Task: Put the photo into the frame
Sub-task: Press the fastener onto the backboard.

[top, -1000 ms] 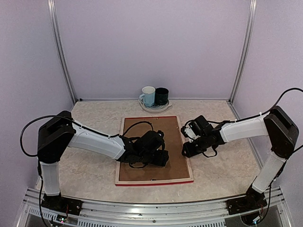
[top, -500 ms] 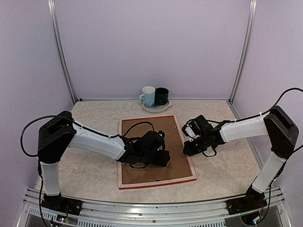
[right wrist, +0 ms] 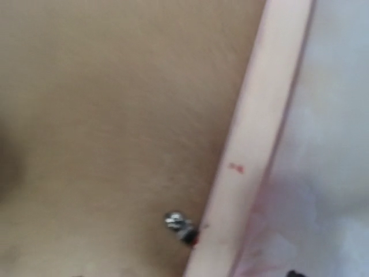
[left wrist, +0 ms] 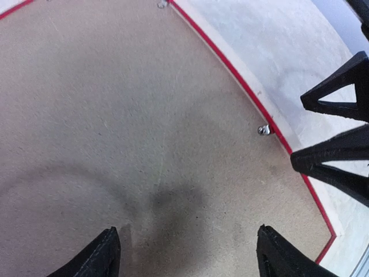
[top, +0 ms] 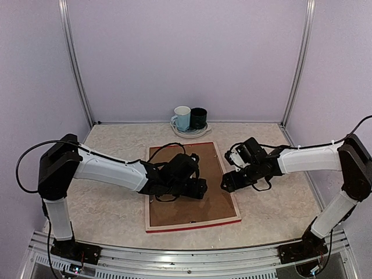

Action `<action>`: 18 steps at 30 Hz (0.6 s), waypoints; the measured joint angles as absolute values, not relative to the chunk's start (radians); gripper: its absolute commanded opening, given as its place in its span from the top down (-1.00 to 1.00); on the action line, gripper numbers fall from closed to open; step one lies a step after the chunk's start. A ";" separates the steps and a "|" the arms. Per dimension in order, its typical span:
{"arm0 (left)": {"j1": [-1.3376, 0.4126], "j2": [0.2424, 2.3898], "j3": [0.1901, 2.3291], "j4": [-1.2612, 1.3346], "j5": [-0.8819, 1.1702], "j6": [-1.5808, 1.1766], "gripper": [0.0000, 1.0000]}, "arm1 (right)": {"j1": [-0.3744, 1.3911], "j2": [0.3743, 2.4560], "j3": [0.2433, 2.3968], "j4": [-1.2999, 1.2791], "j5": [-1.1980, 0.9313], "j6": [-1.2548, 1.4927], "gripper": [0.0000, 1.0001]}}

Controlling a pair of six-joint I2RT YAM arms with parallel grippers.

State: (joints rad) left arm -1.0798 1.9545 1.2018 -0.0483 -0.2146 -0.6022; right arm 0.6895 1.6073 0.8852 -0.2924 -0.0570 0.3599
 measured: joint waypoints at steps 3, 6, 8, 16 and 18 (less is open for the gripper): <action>-1.071 1.873 1.201 -0.072 -0.243 -0.591 -0.97 | 0.678 1.548 0.881 -0.288 -0.086 0.361 -0.83; -1.059 1.763 1.189 -0.085 -0.274 -0.582 -0.98 | 0.660 1.504 0.868 -0.276 -0.127 0.363 -0.91; -1.045 1.683 1.162 -0.084 -0.290 -0.582 -0.98 | 0.638 1.484 0.855 -0.269 -0.155 0.367 -0.93; -0.890 1.474 0.922 -0.094 -0.323 -0.616 -0.98 | 0.536 1.457 0.780 -0.212 -0.256 0.401 -0.94; -0.853 1.470 0.871 -0.094 -0.319 -0.629 -0.98 | 0.524 1.457 0.765 -0.202 -0.274 0.408 -0.94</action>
State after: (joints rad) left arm -0.8532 1.4704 0.8715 -0.0944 -0.3191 -0.6289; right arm 0.5236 1.4570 0.7650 -0.2020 -0.2745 0.4080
